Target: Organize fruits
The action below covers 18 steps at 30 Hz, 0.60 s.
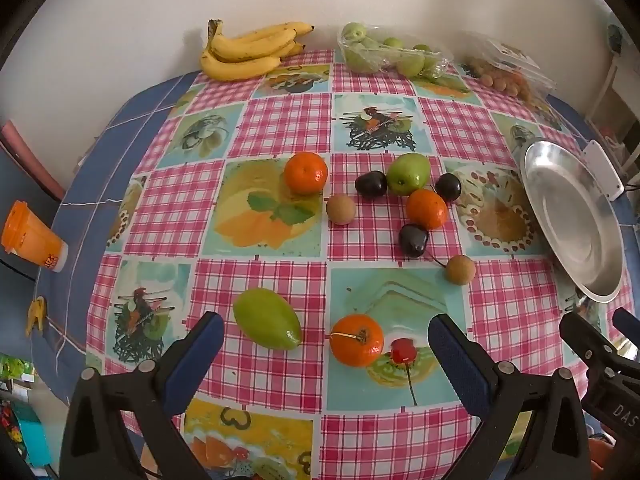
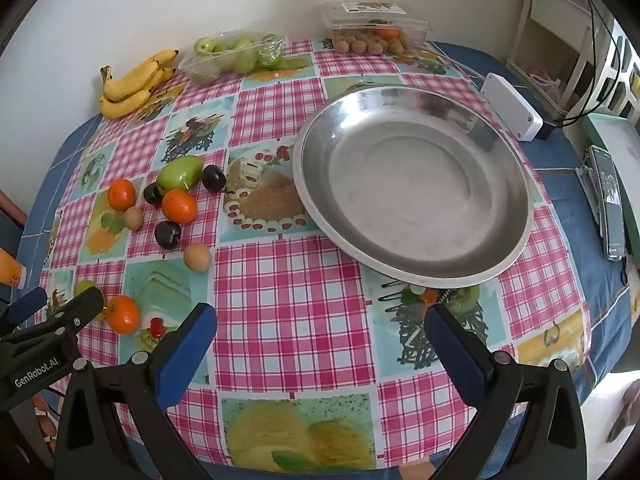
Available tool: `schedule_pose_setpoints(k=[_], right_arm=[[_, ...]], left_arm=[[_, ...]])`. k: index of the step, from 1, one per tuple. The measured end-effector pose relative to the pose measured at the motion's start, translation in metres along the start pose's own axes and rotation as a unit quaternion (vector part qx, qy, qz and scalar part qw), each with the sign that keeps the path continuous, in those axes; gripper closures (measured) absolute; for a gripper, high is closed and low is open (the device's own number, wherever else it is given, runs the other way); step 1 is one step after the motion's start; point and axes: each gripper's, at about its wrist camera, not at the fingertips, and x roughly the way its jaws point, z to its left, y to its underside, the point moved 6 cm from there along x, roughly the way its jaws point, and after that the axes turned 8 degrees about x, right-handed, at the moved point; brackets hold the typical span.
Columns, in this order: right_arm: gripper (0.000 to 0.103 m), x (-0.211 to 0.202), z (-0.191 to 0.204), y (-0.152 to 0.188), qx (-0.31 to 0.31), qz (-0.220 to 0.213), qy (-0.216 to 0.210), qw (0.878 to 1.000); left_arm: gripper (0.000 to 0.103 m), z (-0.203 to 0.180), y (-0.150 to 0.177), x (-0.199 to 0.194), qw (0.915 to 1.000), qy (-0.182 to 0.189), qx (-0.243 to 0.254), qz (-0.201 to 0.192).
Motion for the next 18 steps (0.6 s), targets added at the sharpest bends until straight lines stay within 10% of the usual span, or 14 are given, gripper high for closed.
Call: schedule_pose_setpoints(k=[18], right_arm=[[0.000, 0.0006, 0.0016, -0.0006, -0.005, 0.001, 0.001, 1.000]], left_arm=[[0.000, 0.0039, 0.0021, 0.0033, 0.9999, 0.007, 0.000, -0.008]])
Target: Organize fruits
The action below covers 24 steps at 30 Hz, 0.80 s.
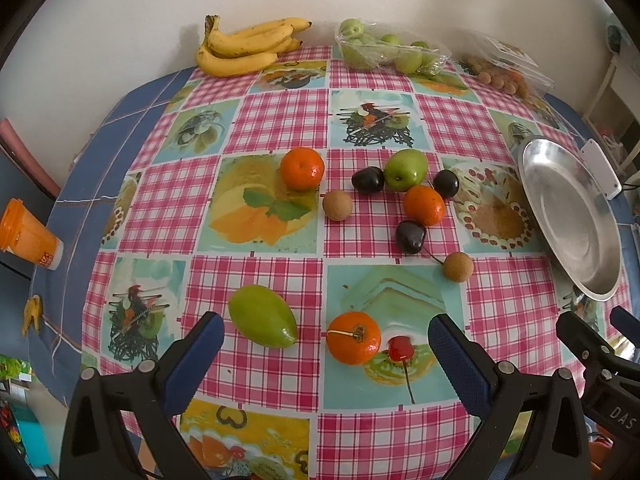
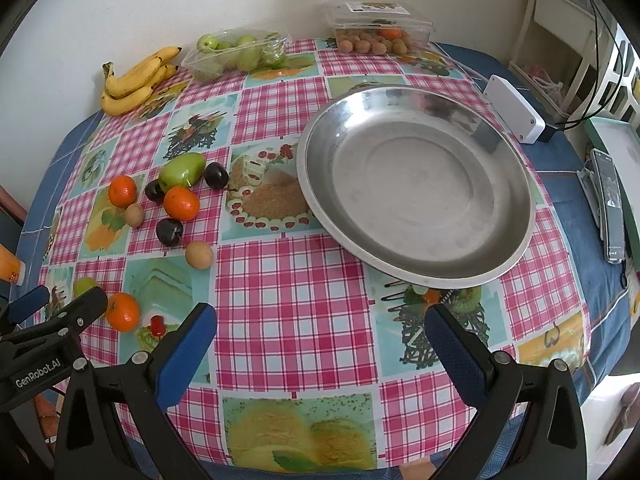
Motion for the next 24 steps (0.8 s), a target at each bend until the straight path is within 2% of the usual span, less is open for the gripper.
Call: schedule_pose_setpoints(k=[22, 24], right_arm=[[0.000, 0.0003, -0.0010, 0.0009, 0.005, 0.002, 0.000, 1.000], [0.000, 0.0004, -0.0010, 0.0009, 0.006, 0.002, 0.000, 1.000]], left_arm=[[0.000, 0.0004, 0.0003, 0.0007, 0.9999, -0.011, 0.006, -0.002], [0.000, -0.0001, 0.0035, 0.0024, 0.9999, -0.004, 0.003, 0.014]])
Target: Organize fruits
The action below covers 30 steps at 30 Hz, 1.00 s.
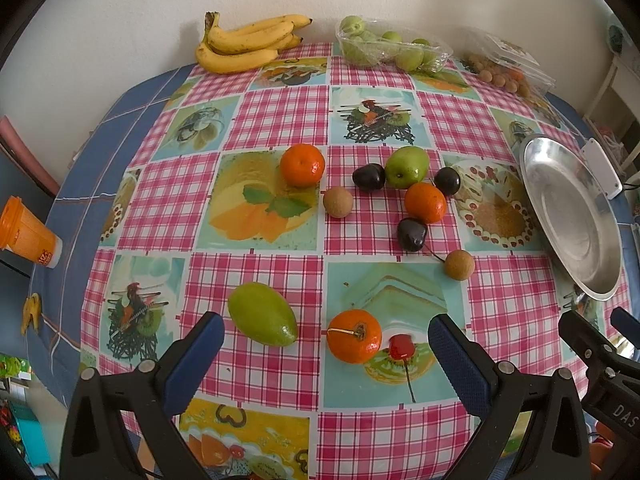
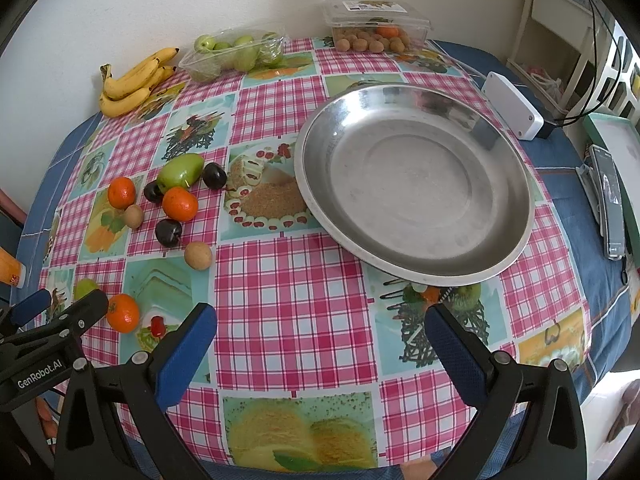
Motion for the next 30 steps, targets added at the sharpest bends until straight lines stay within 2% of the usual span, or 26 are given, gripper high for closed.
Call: schedule_pose_setpoints(k=[7, 10, 14, 21, 24, 27, 30], right_arm=[[0.000, 0.000, 0.000, 0.000, 0.000, 0.000, 0.000, 1.000], [0.000, 0.001, 0.002, 0.000, -0.002, 0.000, -0.006, 1.000], [0.000, 0.002, 0.015, -0.002, -0.013, -0.002, -0.038, 0.999], [0.000, 0.002, 0.047, -0.012, -0.034, -0.015, -0.090, 0.995], [0.000, 0.005, 0.056, -0.017, -0.041, -0.016, -0.100, 0.994], [0.000, 0.013, 0.064, -0.017, -0.054, -0.013, -0.092, 0.994], [0.003, 0.021, 0.072, -0.016, -0.067, -0.003, -0.094, 0.993]], left_arm=[[0.000, 0.000, 0.002, 0.002, 1.0000, 0.000, 0.000, 0.008], [0.000, 0.001, 0.004, 0.005, 0.9995, 0.008, -0.002, 0.031], [0.000, 0.004, 0.007, 0.011, 0.9979, 0.027, -0.018, 0.056], [0.000, 0.004, 0.007, 0.022, 0.9967, 0.044, -0.029, 0.061], [0.003, 0.003, 0.009, 0.027, 0.9961, 0.043, -0.028, 0.071], [0.011, 0.004, 0.008, 0.032, 0.9953, 0.054, -0.036, 0.073], [0.011, 0.004, 0.007, 0.032, 0.9959, 0.049, -0.035, 0.067]])
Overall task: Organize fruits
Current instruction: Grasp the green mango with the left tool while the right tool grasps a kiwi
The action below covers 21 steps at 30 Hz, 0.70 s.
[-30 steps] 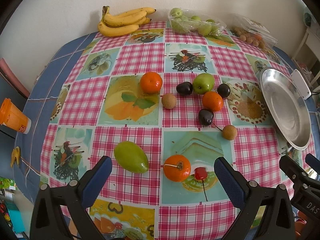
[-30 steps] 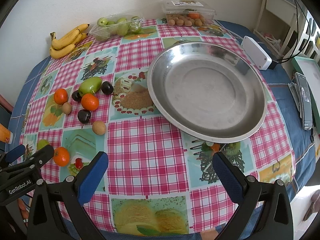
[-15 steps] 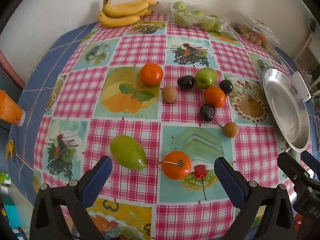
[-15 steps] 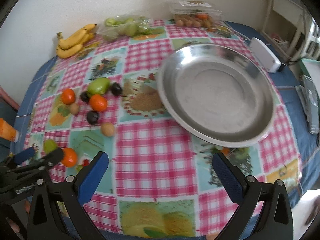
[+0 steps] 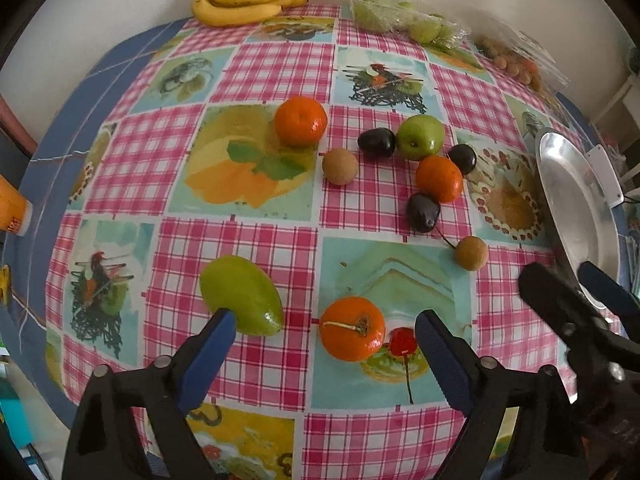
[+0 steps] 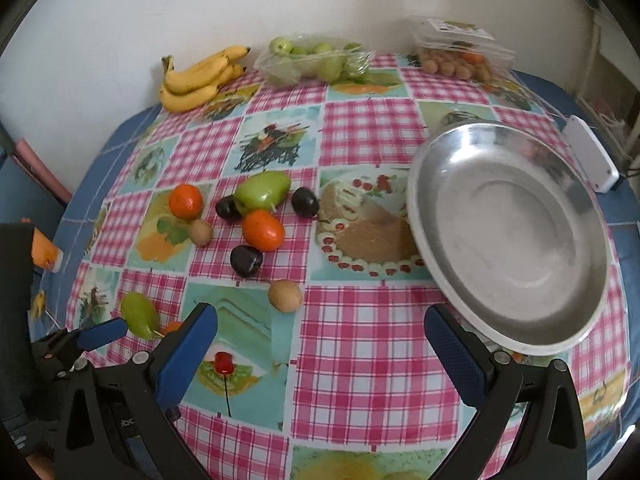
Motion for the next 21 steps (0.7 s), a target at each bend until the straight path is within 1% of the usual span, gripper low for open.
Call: schedule_pose_setpoints(k=[1, 3, 4, 6, 8, 10, 12, 14, 16, 21], right_arm=[[0.005, 0.004, 0.002, 0.000, -0.002, 0.003, -0.003, 1.000], [0.015, 0.012, 0.004, 0.000, -0.005, 0.010, -0.004, 1.000], [0.017, 0.016, 0.004, 0.000, -0.005, 0.016, -0.005, 1.000], [0.026, 0.022, 0.005, 0.001, -0.004, 0.023, -0.008, 1.000], [0.030, 0.028, 0.005, 0.000, -0.004, 0.029, -0.005, 1.000], [0.032, 0.032, 0.006, -0.002, -0.007, 0.031, -0.002, 0.999], [0.041, 0.036, 0.006, -0.003, -0.006, 0.037, -0.001, 0.999], [0.047, 0.041, 0.006, -0.003, -0.007, 0.043, -0.001, 0.999], [0.049, 0.045, 0.006, -0.002, -0.007, 0.049, -0.001, 0.999], [0.051, 0.049, 0.009, -0.003, -0.004, 0.051, -0.014, 0.999]], left_arm=[[0.011, -0.001, -0.001, 0.000, 1.0000, 0.000, 0.002, -0.002], [0.011, -0.004, -0.003, 0.001, 0.9999, -0.003, 0.010, -0.007], [0.012, -0.006, -0.003, 0.001, 0.9999, -0.003, 0.014, -0.009], [0.014, -0.009, -0.005, 0.000, 0.9996, 0.005, 0.023, -0.013], [0.015, -0.013, -0.005, -0.001, 0.9994, 0.014, 0.028, -0.015], [0.016, -0.015, -0.004, 0.001, 0.9993, 0.020, 0.031, -0.009], [0.018, -0.017, -0.006, 0.001, 0.9991, 0.014, 0.037, -0.012], [0.019, -0.020, -0.008, 0.003, 0.9990, 0.012, 0.041, -0.015], [0.021, -0.019, -0.009, 0.003, 0.9990, 0.014, 0.039, -0.018], [0.023, -0.011, -0.008, 0.000, 0.9986, 0.045, 0.008, -0.025]])
